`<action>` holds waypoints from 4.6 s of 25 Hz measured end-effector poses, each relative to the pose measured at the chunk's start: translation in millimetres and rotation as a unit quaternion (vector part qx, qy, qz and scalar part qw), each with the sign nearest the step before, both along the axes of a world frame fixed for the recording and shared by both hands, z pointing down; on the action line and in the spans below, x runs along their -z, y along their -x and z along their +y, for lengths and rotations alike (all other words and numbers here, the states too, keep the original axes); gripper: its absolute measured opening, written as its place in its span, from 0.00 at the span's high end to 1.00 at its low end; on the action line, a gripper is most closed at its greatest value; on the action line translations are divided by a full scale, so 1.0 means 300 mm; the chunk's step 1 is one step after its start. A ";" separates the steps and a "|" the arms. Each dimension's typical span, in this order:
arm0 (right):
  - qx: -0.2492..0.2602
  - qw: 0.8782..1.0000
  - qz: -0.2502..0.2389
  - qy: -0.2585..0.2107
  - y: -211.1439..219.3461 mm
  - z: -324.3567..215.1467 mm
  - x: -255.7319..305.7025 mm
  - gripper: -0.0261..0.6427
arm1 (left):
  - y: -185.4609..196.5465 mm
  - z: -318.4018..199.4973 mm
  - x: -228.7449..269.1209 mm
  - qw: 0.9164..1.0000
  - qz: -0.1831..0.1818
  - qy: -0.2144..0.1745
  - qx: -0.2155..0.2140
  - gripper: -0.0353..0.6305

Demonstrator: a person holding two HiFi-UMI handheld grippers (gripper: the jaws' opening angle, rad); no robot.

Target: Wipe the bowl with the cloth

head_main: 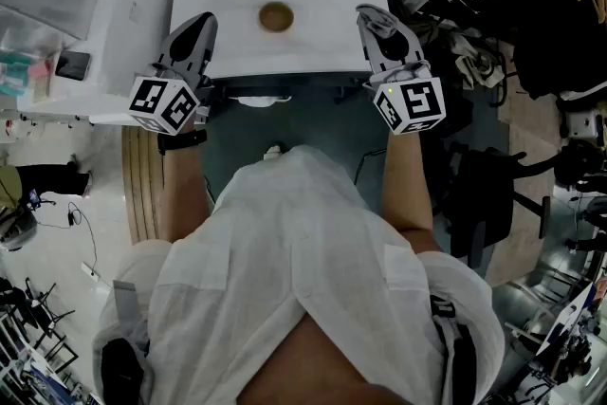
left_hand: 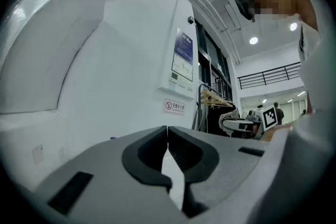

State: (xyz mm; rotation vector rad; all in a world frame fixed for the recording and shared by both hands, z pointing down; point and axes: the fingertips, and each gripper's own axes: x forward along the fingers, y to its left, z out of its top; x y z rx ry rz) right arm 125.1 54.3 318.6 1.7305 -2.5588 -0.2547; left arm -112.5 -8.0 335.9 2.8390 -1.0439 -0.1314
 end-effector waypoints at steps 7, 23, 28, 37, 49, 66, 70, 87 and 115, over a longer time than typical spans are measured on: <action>0.001 1.000 0.007 -0.001 0.022 -0.019 0.005 0.89 | 0.003 -0.014 0.007 1.000 0.000 -0.002 -0.006 0.93; 0.016 1.000 -0.001 0.024 0.162 -0.165 -0.059 0.88 | 0.066 -0.144 -0.077 0.999 -0.004 0.011 -0.030 0.93; 0.016 0.998 0.024 0.050 0.193 -0.233 -0.116 0.88 | 0.025 -0.199 -0.128 0.998 -0.031 0.022 -0.052 0.93; 0.041 0.994 0.042 0.091 0.180 -0.433 -0.249 0.87 | -0.116 -0.357 -0.289 0.992 -0.079 0.064 -0.073 0.93; 0.084 0.983 0.051 0.154 0.102 -0.708 -0.509 0.86 | -0.268 -0.586 -0.646 0.974 -0.145 0.160 -0.063 0.93; 0.119 0.972 0.048 0.199 0.050 -0.839 -0.682 0.82 | -0.331 -0.726 -1.220 0.909 -0.290 0.296 -0.046 0.76; 0.128 0.969 0.057 0.204 0.046 -0.842 -0.702 0.81 | -0.340 -0.719 -1.334 0.888 -0.325 0.321 -0.060 0.75; 0.158 0.958 0.070 0.231 0.070 -0.807 -0.765 0.78 | -0.377 -0.692 -1.417 0.865 -0.348 0.358 -0.048 0.92; 0.197 0.863 0.388 0.257 0.377 -0.675 -0.775 0.84 | -0.430 -0.453 -0.693 0.820 -0.553 0.054 -0.138 0.92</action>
